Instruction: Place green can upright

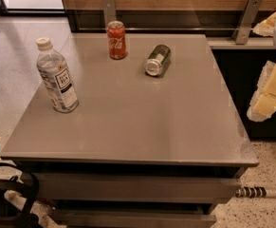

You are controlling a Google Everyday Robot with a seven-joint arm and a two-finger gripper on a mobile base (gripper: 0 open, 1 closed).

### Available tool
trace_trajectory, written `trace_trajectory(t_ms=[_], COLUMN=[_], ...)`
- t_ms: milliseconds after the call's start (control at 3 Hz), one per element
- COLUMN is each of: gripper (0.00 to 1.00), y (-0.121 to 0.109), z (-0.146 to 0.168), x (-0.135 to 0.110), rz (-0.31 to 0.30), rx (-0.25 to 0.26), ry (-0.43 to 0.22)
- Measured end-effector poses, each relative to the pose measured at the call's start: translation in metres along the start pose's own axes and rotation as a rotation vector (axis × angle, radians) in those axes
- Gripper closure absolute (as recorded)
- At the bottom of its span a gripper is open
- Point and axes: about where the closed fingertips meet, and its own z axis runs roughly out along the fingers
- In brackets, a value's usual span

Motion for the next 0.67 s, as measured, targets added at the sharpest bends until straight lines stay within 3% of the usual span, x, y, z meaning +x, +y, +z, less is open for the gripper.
trace_trajectory(t_ms=[333, 667], gripper=[0.00, 0.00], y=[-0.013, -0.032], z=[-0.008, -0.009], x=[-0.002, -0.023], rz=[0.154, 0.332], rx=[0.037, 0.051], ry=[-0.093, -0.204])
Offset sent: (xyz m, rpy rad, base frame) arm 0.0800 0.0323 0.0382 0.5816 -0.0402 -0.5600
